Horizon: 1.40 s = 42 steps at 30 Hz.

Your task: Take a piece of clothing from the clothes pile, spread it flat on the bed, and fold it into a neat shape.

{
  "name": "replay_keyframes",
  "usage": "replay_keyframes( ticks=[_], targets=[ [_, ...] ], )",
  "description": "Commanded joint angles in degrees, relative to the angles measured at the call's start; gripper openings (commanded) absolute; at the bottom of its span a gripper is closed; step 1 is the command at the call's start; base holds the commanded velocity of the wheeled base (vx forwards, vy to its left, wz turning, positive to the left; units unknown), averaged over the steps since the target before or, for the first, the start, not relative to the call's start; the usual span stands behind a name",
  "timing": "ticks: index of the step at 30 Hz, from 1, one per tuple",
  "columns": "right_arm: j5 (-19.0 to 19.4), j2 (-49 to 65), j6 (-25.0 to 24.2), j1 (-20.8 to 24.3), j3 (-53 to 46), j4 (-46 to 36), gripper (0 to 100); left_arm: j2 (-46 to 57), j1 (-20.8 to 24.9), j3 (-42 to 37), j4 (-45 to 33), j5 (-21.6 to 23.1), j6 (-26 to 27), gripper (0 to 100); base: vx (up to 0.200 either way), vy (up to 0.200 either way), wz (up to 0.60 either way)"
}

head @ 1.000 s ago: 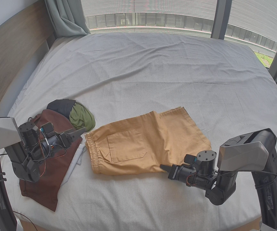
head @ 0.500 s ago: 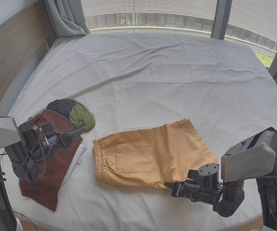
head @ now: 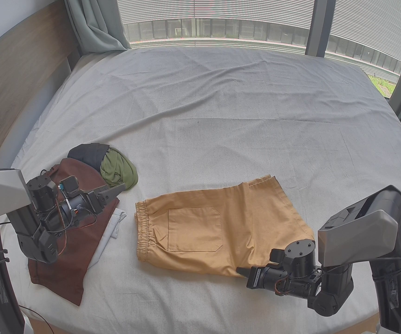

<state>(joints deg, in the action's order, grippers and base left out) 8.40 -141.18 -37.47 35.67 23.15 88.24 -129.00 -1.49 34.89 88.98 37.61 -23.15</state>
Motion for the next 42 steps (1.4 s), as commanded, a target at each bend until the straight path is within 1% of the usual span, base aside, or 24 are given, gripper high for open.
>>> replay_keyframes(
  ticks=[1, 4, 5, 7, 10, 13, 18, 22, 27, 32, 35, 36, 40, 41, 42],
  targets=[
    [0.0, -0.2, -0.1, -0.2, 0.1, 0.0, 0, -0.1, 0.3, 0.2, 0.1, 0.1, -0.1, 100, 0.000, 0.000, 0.00],
    [0.0, -0.2, -0.1, -0.1, -0.1, 0.0, 0, 0.2, 0.6, -0.2, 0.1, 0.2, -0.1, 100, 0.000, 0.000, 0.00],
    [0.0, -0.1, -0.2, 0.1, -0.2, 0.0, 100, 0.6, 0.9, -0.4, 0.1, 0.3, -0.2, 100, 0.000, 0.000, 0.00],
    [0.0, 0.2, -0.2, 0.1, -0.6, 0.0, 100, 0.8, 0.9, -0.3, 0.1, 0.4, -0.2, 100, 0.000, 0.000, 0.00],
    [0.4, 2.0, 0.0, 0.5, -3.6, 0.0, 100, 0.8, 0.8, -0.3, 0.1, 1.4, -0.1, 100, 0.000, 0.000, 0.00],
    [0.6, 3.9, 0.0, 1.9, -7.1, 0.0, 100, 0.8, 0.3, -0.1, 0.1, 2.2, 0.1, 100, 0.000, 0.000, 0.00],
    [1.2, 7.8, -0.1, 4.4, -10.8, 0.0, 100, 0.9, 0.3, -0.1, 0.1, 2.3, 0.1, 100, 0.000, 0.000, 0.00],
    [3.3, 12.7, -0.1, 5.8, -12.3, -0.1, 100, 0.8, 0.2, 0.0, 0.1, 2.3, 0.1, 100, 0.000, 0.000, 0.00],
    [3.4, 16.5, -0.1, 7.1, -13.2, -0.1, 100, 0.9, 0.2, -0.1, 0.1, 2.3, 0.2, 100, 0.000, 0.000, 0.00],
    [3.6, 19.0, -0.2, 6.6, -13.3, 0.0, 100, 0.9, 0.2, -0.2, 0.1, 2.4, 0.3, 100, 0.000, 0.000, 0.00],
    [5.7, 21.1, -0.5, 6.2, -12.5, 0.0, 100, 1.4, 0.2, -0.3, 0.1, 2.4, 0.3, 100, 0.000, 0.000, 0.00],
    [7.5, 23.0, -1.1, 5.4, -11.8, 0.0, 100, 1.6, 0.2, -0.5, 0.1, 2.4, 0.3, 100, 0.000, 0.000, 0.00],
    [10.3, 28.4, -4.2, 2.7, -11.9, 0.0, 100, 1.9, 0.7, -1.7, 0.1, 3.1, 0.4, 100, 0.000, 0.000, 0.00],
    [10.6, 28.8, -4.3, 2.5, -12.0, 0.0, 100, 2.0, 0.7, -1.8, 0.1, 3.3, 0.4, 100, 0.000, 0.000, 0.00],
    [12.0, 30.5, -4.7, 0.6, -12.4, 0.0, 100, 2.2, 0.8, -2.1, 0.1, 4.3, 0.4, 100, 0.000, 0.000, 0.00]
  ],
)
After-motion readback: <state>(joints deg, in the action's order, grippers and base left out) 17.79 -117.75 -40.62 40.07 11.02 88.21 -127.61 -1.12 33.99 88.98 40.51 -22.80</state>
